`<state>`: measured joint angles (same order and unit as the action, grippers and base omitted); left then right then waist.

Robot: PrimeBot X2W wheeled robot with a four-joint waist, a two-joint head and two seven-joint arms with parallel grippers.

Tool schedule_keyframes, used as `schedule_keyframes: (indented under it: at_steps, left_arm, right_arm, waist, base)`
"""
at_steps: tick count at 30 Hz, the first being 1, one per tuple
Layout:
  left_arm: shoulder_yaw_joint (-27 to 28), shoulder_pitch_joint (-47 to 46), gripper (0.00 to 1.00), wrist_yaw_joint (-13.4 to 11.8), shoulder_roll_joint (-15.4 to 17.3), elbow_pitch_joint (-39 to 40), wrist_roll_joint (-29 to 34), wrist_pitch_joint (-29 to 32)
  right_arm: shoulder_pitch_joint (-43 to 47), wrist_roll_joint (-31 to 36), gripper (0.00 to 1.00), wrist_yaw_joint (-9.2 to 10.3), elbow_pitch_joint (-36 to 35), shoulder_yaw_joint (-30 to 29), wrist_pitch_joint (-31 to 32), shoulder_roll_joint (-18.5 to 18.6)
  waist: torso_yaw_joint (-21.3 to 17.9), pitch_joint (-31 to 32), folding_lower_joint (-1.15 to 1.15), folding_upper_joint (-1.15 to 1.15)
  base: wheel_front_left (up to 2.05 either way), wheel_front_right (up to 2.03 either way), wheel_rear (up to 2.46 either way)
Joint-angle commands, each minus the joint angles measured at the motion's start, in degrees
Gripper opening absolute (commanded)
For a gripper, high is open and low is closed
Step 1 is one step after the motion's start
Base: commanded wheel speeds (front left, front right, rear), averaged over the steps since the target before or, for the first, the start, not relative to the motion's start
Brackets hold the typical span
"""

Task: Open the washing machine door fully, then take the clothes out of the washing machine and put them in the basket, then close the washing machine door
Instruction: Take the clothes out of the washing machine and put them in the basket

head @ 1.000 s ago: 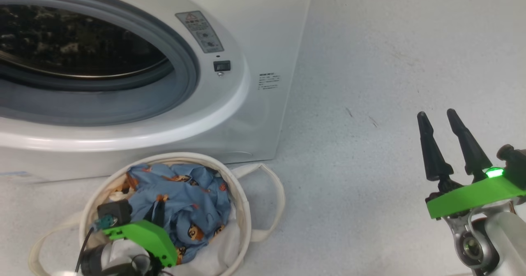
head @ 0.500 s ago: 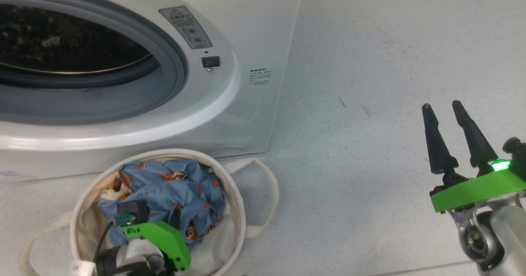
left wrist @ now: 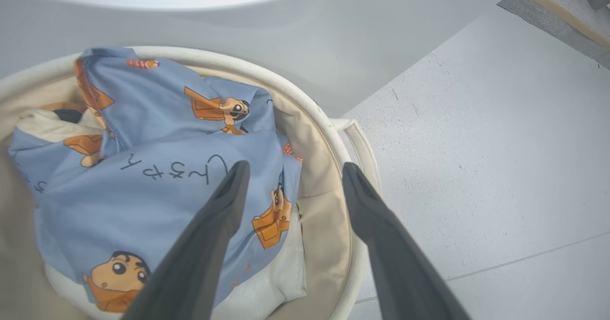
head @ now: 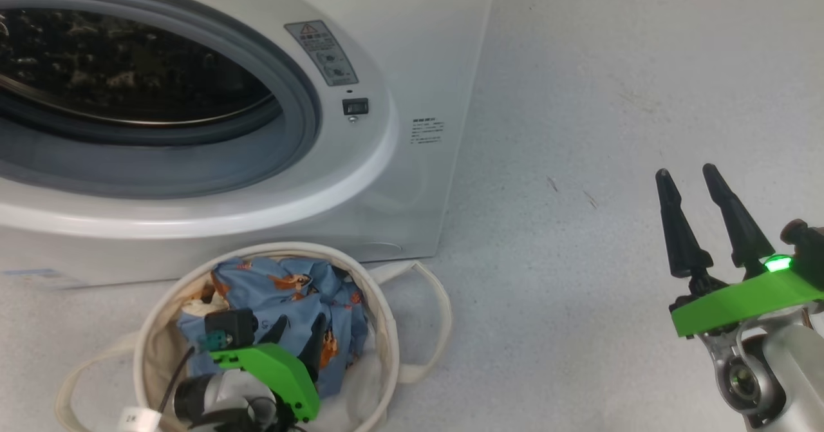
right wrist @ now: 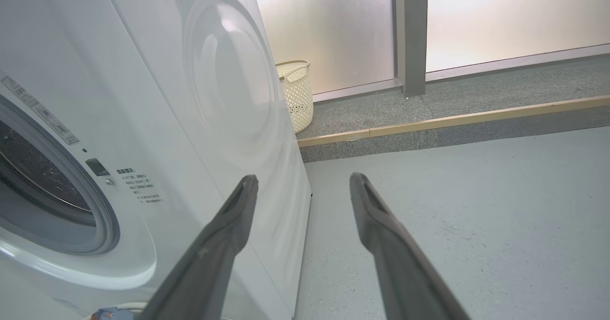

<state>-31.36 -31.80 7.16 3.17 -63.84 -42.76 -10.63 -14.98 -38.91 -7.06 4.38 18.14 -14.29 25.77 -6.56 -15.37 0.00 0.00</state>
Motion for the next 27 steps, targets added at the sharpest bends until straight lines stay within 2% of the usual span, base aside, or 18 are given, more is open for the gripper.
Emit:
schedule_keyframes:
  at_steps: [1,4,8,13,20,23,27]
  left_arm:
    - [0.1,-0.3,1.00,0.3,2.6,2.3,-0.9,-1.7]
    - [-1.0,-0.6,1.00,0.3,3.9,3.9,-1.6,-2.7]
    - [-0.8,-2.2,1.00,0.3,8.2,8.3,-2.6,-4.2]
    - [4.9,-2.6,1.00,0.3,12.6,16.2,-1.4,-4.3]
    - [13.7,0.2,1.00,0.3,16.3,30.3,1.8,-4.4]
    - [16.0,2.2,1.00,0.3,17.6,36.3,3.6,-4.4]
    - [16.6,3.9,1.00,-0.5,18.5,39.5,4.4,-4.4]
  right_arm:
    - [0.4,-0.1,1.00,-0.43,-1.3,0.4,-0.7,0.8]
    - [0.7,-0.1,1.00,-0.43,-1.2,0.3,-0.7,0.6]
    - [1.2,0.0,1.00,-0.43,-1.0,0.4,-0.7,0.0]
    - [1.9,0.0,1.00,-0.43,-0.8,0.4,-0.7,-0.3]
    - [2.5,0.2,1.00,-0.43,-0.7,0.5,-0.7,-0.2]
    - [2.8,0.5,1.00,-0.43,-0.6,0.6,-0.7,0.1]
    - [2.9,0.7,1.00,-0.43,-0.4,0.8,-0.7,0.2]
  waist:
    - [0.7,1.0,0.00,0.00]
    - [1.2,1.6,0.00,0.00]
    - [2.3,3.5,0.00,0.00]
    - [3.4,5.5,0.00,0.00]
    - [4.5,7.8,0.00,0.00]
    - [5.0,9.3,0.00,0.00]
    - [5.3,10.3,0.00,0.00]
  base:
    - [0.00,0.00,0.00]
    - [0.00,0.00,0.00]
    - [0.00,0.00,0.00]
    - [0.00,0.00,0.00]
    - [0.00,0.00,0.00]
    - [0.00,0.00,0.00]
    - [0.00,0.00,0.00]
